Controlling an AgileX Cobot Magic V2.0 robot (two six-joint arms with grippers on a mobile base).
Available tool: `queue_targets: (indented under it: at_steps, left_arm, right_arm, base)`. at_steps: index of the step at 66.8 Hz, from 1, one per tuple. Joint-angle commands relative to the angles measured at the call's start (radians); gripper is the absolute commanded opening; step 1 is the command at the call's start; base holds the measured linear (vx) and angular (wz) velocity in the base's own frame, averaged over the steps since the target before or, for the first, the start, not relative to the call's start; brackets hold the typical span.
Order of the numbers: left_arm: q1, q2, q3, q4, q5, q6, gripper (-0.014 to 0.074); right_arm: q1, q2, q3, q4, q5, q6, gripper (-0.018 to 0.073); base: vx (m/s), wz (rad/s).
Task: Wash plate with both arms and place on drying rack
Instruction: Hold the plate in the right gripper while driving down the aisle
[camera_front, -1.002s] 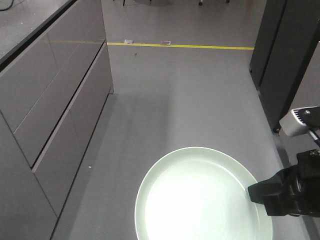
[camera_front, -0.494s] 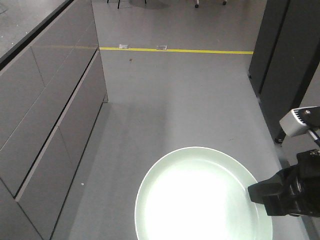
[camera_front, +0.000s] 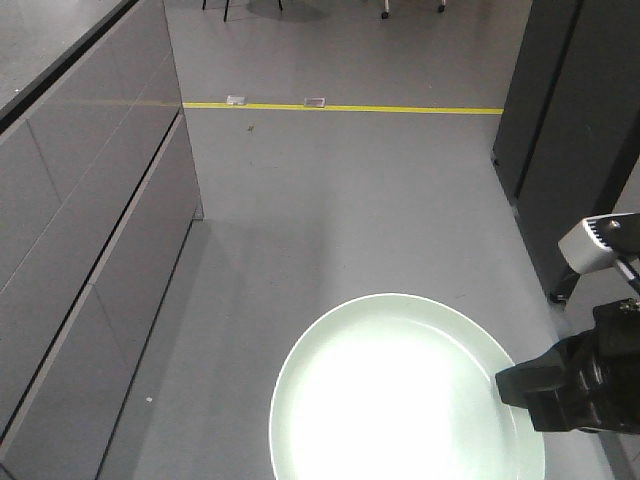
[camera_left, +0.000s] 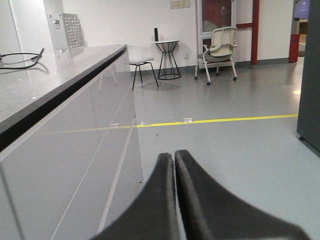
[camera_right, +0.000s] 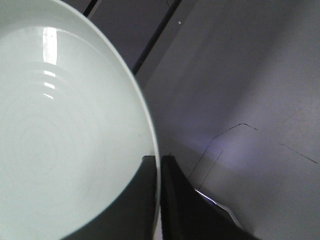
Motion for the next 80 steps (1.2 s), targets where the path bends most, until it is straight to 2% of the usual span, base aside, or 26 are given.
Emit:
queue_targets:
  at_steps: [1,80]
  left_arm:
    - [-0.005,-0.014,-0.025,-0.002,-0.074,-0.002,-0.0006]
    - [-0.005,-0.014,-0.025,-0.002,-0.074,-0.002,-0.0006]
  right_arm:
    - [-0.002,-0.012,-0.026,0.042,-0.028,-0.009,-0.0004]
    - [-0.002,-0.012,-0.026,0.042,-0.027,-0.009,-0.0004]
  base:
    - [0.19,-0.13]
    - [0.11,-0.3]
